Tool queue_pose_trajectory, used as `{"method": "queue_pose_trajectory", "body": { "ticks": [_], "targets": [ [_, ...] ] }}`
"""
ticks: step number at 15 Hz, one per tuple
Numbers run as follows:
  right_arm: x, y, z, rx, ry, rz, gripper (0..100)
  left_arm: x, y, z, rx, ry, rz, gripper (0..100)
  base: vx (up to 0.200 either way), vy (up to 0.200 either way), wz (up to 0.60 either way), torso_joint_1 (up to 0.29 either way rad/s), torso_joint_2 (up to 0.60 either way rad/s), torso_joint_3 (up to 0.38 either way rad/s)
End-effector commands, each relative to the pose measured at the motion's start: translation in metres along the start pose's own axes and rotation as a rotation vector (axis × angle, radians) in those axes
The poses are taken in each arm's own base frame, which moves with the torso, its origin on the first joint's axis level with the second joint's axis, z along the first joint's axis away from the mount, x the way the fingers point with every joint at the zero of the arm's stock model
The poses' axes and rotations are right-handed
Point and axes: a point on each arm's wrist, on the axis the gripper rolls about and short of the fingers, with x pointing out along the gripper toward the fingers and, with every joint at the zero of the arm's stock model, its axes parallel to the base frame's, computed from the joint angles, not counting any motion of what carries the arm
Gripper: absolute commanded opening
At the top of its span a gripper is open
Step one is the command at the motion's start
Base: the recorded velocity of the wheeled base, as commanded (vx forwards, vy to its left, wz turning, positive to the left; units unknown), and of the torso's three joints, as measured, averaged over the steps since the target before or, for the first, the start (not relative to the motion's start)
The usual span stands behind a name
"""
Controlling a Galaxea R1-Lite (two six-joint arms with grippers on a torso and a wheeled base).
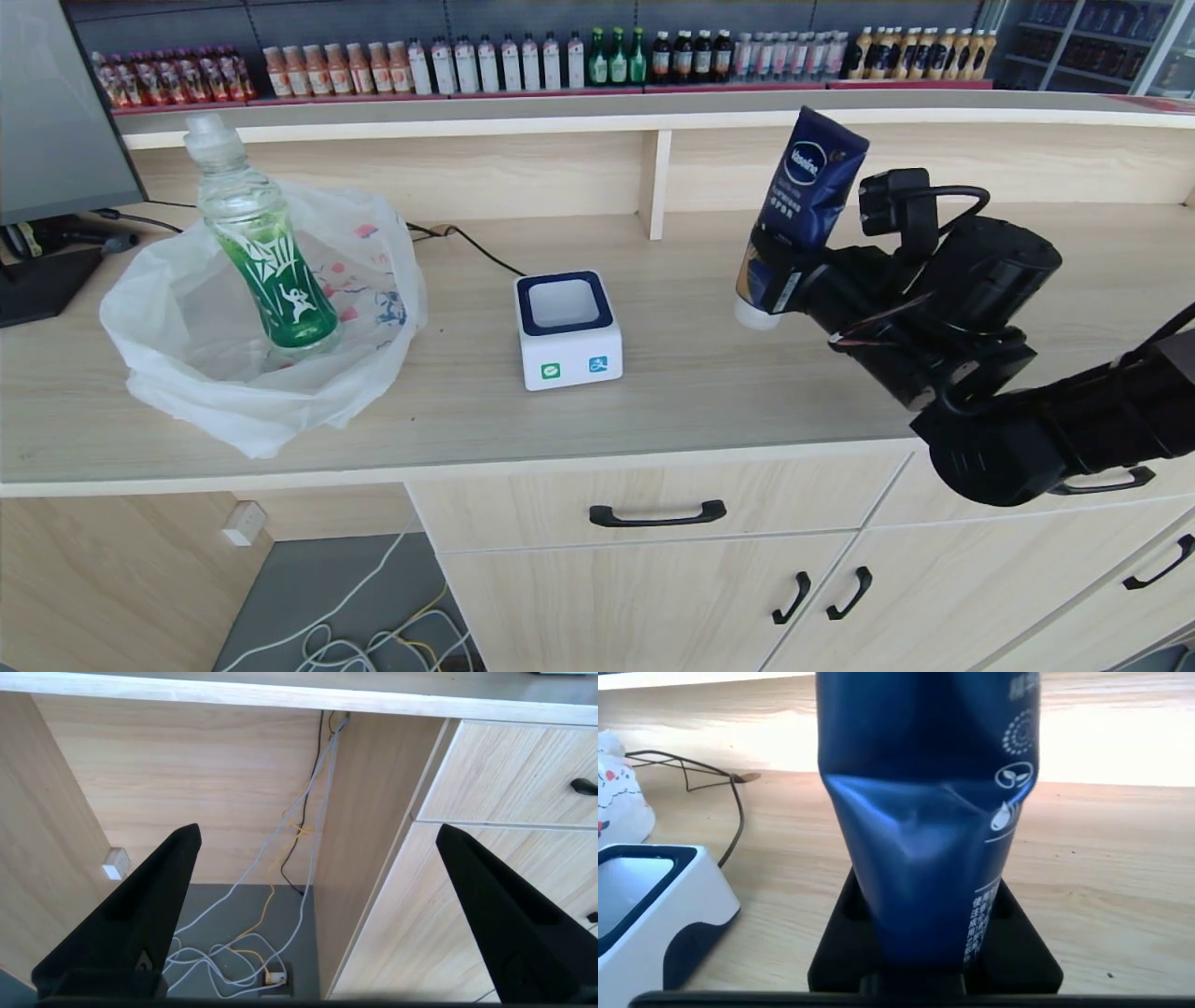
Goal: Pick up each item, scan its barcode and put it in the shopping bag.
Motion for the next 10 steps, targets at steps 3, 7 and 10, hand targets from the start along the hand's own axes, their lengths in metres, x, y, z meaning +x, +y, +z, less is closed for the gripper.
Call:
{"method": "queue_pose_trajectory", "body": {
  "ticks": [3,7,10],
  "targets": [
    [-0.017,0.000,0.046,-0.051,-0.096,-0.002,0,0.000,0.000,0.000,-0.001,0.000,0.000,100,0.000,0.000,0.00,0.000,0.00,0.000],
    [-0.043,0.003,0.089,-0.078,-0.116,0.007,0,0.000,0.000,0.000,-0.001,0.000,-0.001,100,0.000,0.000,0.00,0.000,0.00,0.000],
    [-0.080,0.001,0.099,-0.078,-0.105,0.008,0,0.000,0.000,0.000,-0.001,0.000,0.000,100,0.000,0.000,0.00,0.000,0.00,0.000]
  ]
}}
